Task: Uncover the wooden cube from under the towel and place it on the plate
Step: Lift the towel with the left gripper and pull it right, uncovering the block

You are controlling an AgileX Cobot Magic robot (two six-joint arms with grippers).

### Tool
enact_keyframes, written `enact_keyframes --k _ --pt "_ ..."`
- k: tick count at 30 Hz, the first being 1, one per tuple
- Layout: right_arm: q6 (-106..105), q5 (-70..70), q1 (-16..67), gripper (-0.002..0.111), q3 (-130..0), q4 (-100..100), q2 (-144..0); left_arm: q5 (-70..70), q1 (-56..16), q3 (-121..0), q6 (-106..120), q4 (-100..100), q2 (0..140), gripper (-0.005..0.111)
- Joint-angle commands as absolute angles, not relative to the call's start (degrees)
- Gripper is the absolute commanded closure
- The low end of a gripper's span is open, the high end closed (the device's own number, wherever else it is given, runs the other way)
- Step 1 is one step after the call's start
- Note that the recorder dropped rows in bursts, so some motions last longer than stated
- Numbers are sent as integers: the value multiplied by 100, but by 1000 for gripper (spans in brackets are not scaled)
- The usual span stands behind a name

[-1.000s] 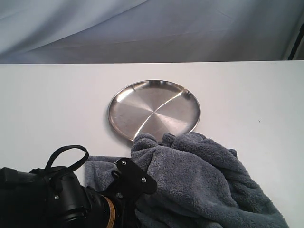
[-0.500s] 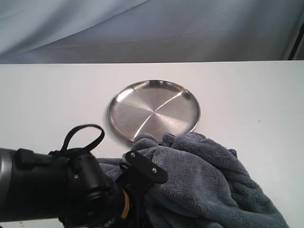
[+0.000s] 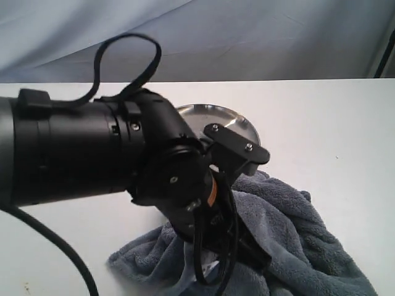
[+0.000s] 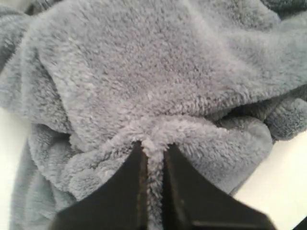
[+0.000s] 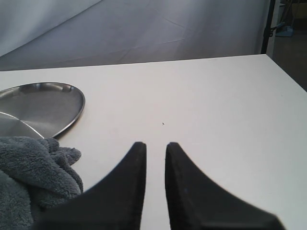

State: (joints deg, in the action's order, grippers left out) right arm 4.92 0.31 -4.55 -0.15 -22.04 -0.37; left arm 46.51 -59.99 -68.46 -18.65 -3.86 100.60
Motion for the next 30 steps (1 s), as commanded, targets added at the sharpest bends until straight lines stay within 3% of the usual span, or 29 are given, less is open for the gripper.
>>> enact_keyframes --k 1,7,16,30 --pt "515 99 -455 105 0 -2232 0 5362 -6015 -7630 -1941 -1110 9896 107" --pt "515 99 -455 105 0 -2232 0 5888 -6015 -8614 -1941 -2196 9861 107" --pt "515 99 -455 105 0 -2232 0 5608 -6015 -9446 -1744 -2763 9872 107" --pt "515 99 -455 105 0 -2232 0 2764 -6015 -9499 -1759 -1987 10405 107"
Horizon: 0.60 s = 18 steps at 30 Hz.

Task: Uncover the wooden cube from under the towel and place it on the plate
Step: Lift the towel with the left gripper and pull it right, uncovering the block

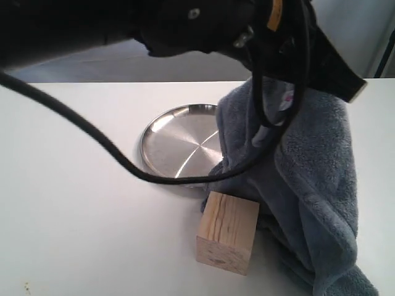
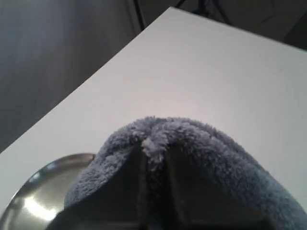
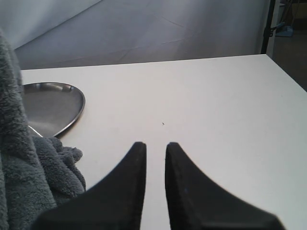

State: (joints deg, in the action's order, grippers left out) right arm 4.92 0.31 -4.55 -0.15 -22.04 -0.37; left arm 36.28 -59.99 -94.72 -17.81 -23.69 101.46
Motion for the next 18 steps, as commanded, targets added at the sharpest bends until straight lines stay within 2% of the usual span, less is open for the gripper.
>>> enact_keyframes --k 1,8,15,18 --pt "515 99 -455 105 0 -2232 0 2610 -6015 -9499 -1759 -1823 10487 107" --pt "515 99 -455 105 0 -2232 0 2158 -6026 -9499 -1641 -901 11054 107" --pt "515 99 -455 105 0 -2232 0 1906 -6026 -9499 -133 963 11460 107" --pt "515 99 -455 105 0 -2232 0 2157 -6026 -9499 92 1119 11645 107"
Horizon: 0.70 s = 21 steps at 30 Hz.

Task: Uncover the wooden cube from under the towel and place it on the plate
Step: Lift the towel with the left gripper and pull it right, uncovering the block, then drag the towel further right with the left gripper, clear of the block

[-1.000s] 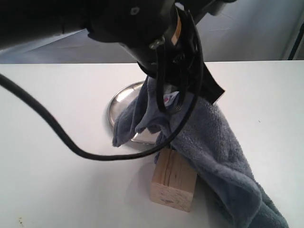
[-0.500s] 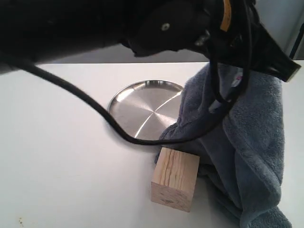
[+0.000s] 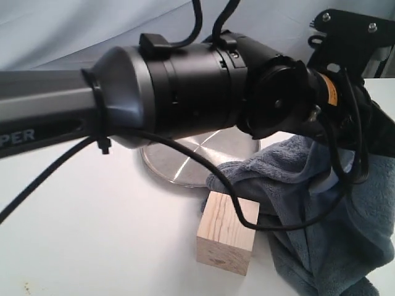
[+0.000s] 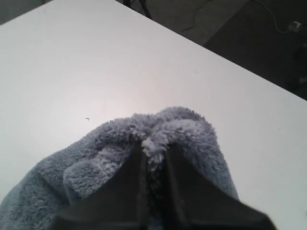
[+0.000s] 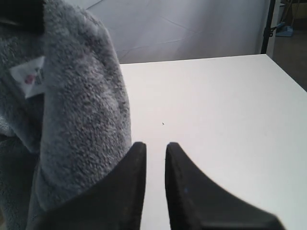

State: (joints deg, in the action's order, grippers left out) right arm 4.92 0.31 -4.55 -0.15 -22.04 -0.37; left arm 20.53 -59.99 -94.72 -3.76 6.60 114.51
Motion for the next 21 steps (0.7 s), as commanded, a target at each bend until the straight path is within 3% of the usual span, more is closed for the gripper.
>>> enact_keyframes --k 1,9,13,16,21 --pt "515 99 -455 105 0 -2232 0 2259 -6026 -9499 92 1119 11703 107" --pt "515 99 -455 105 0 -2232 0 2550 -6026 -9499 47 1119 12229 105" --pt "515 99 -455 105 0 -2232 0 2853 -6026 -9499 47 1063 12324 98" --pt "515 99 -455 105 0 -2232 0 2892 -6026 -9499 47 939 12329 81" --pt "515 99 -455 105 0 -2232 0 2910 -6026 -9499 47 939 12191 40"
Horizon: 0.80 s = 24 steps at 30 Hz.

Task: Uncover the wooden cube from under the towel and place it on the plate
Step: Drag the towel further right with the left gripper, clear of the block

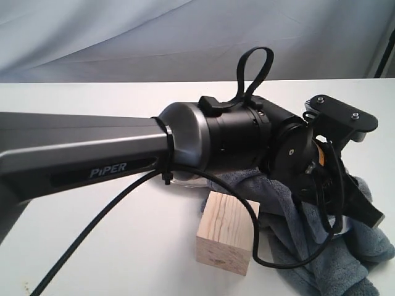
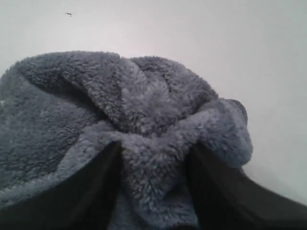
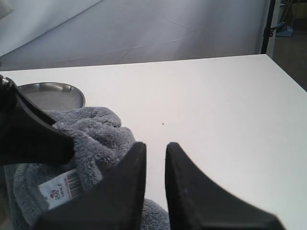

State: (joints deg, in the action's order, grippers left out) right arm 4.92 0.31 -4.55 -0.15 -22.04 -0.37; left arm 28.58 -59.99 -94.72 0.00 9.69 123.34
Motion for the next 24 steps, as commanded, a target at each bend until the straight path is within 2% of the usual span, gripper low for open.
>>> enact_keyframes --k 1,4,6,16,18,21,24 --pt "515 99 -455 105 0 -2232 0 2951 -6026 -9499 47 949 12158 32" --pt "515 99 -455 105 0 -2232 0 3171 -6026 -9499 47 949 12078 14" --pt "515 99 -455 105 0 -2232 0 3347 -6026 -9499 0 938 12005 9" --pt "515 99 -455 105 0 -2232 0 4160 -6026 -9499 -135 -152 11412 9" --pt "515 99 -455 105 0 -2232 0 4318 -5989 -9499 -840 -618 11316 9" --pt "515 99 -455 105 0 -2232 0 4771 -5882 -9499 -3151 -1395 11274 9" --pt "515 99 -455 105 0 -2232 0 4980 -5806 -9499 -3574 -1556 11344 9"
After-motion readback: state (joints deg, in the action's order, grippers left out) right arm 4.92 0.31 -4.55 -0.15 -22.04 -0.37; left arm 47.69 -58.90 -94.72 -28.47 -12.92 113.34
